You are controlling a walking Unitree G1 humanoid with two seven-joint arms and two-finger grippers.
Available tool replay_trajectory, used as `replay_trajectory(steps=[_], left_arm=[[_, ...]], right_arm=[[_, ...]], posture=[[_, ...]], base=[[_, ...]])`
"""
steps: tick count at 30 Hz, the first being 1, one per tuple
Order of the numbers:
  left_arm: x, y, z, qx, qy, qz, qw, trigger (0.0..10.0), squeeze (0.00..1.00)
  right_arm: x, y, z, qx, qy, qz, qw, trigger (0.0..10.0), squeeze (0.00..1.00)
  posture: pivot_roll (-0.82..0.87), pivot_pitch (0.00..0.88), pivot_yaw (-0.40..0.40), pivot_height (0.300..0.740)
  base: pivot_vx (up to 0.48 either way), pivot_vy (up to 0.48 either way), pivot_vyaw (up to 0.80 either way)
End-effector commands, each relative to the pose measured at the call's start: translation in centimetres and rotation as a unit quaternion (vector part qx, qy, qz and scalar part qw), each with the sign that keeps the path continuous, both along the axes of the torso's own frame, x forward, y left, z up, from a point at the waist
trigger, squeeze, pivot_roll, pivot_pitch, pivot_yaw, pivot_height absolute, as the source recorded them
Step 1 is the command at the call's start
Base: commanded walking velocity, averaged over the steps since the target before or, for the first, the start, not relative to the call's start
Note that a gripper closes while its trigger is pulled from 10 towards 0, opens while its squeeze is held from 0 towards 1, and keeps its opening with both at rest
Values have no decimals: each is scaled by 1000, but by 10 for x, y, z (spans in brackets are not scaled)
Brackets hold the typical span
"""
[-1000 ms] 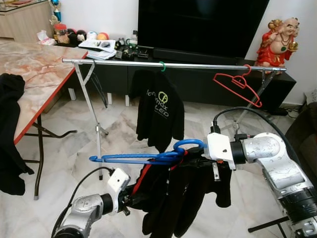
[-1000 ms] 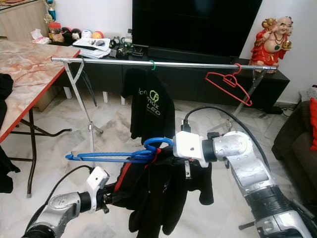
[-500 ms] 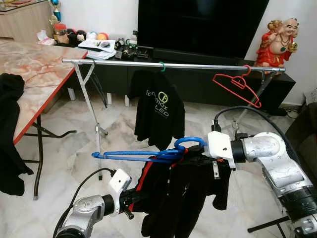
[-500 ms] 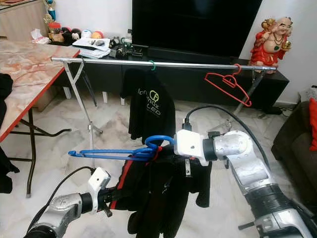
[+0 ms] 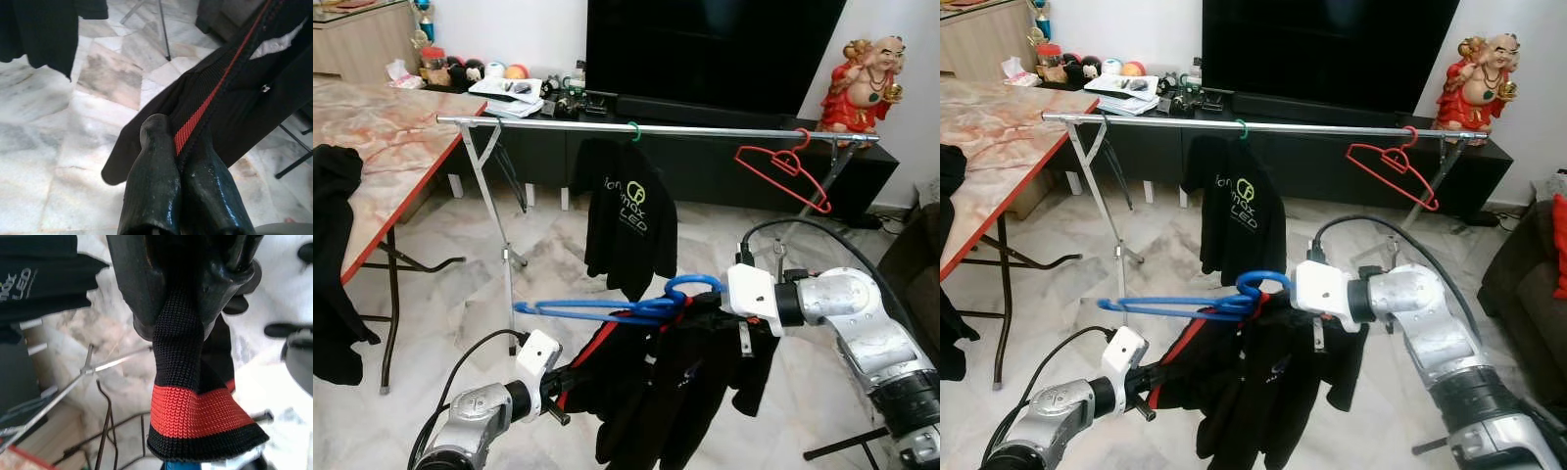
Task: Hang hanger
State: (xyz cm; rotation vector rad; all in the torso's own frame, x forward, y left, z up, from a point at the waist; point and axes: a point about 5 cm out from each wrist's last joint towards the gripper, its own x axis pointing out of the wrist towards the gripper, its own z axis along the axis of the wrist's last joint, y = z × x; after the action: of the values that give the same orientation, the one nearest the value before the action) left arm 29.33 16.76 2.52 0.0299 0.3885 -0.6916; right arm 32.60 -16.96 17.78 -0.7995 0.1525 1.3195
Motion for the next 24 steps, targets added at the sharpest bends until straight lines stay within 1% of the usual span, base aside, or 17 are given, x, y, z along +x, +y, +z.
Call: replay_trajectory(steps=[1,3,4,5,6,7,8,9,10,12,14,17,22,24], left_arm=[[-4,7,-5,16,8,15,1000,0,0],[-4,7,-6,18,8,16,1000,0,0],[-5,8,-7,19,9,21,1000,0,0],[-5,8,-7,20,9,23,999,0,0],[-6,9,-8,23,10,24,999,0,0],[-6,9,-8,23,10,24,999,0,0],[-6,10,-8,24,11,26,999,0,0],[-6,10,-8,24,11,26,999,0,0],[-7,11,-9,25,11,27,999,0,0],[-7,11,-9,26,11,28,999,0,0],[-8,12,-9,27,12,28,999,0,0],[-8,13,-10,30,14,29,999,0,0],[-7,15,-9,33,13,31,999,0,0],[-6,16,-8,37,10,33,999,0,0]], right_arm=[[0,-15,1,-4,-5,-20,1000,0,0],[0,-17,1,-3,-1,-21,1000,0,0],[0,-25,-4,-4,10,-34,999,0,0],[-1,-28,-6,-10,16,-39,999,0,0],[-4,-37,-11,-26,31,-41,998,0,0],[-4,-37,-11,-26,31,-41,998,0,0],[-5,-46,-15,-34,40,-55,997,0,0],[-5,-46,-15,-34,40,-55,997,0,0],[-5,-54,-17,-38,42,-72,996,0,0],[-6,-61,-19,-47,50,-82,994,0,0],[-8,-73,-24,-80,58,-97,990,0,0],[-12,-91,-33,-142,67,-121,980,0,0],[-15,-94,-38,-151,79,-120,978,0,0],[-16,-97,-48,-187,82,-124,971,0,0]], posture=[[13,0,-101,740],[13,0,-101,740],[14,0,-101,740],[16,0,-101,740],[16,0,-102,740],[16,0,-102,740],[16,0,-101,740],[16,0,-101,740],[14,0,-100,740],[16,0,-99,740],[12,0,-96,740],[9,0,-95,740],[10,0,-93,740],[12,0,-91,740]], base=[[0,0,0],[0,0,0],[0,0,0],[0,0,0],[0,0,0],[0,0,0],[0,0,0],[0,0,0],[0,0,0],[0,0,0],[0,0,0],[0,0,0],[0,0,0],[0,0,0]])
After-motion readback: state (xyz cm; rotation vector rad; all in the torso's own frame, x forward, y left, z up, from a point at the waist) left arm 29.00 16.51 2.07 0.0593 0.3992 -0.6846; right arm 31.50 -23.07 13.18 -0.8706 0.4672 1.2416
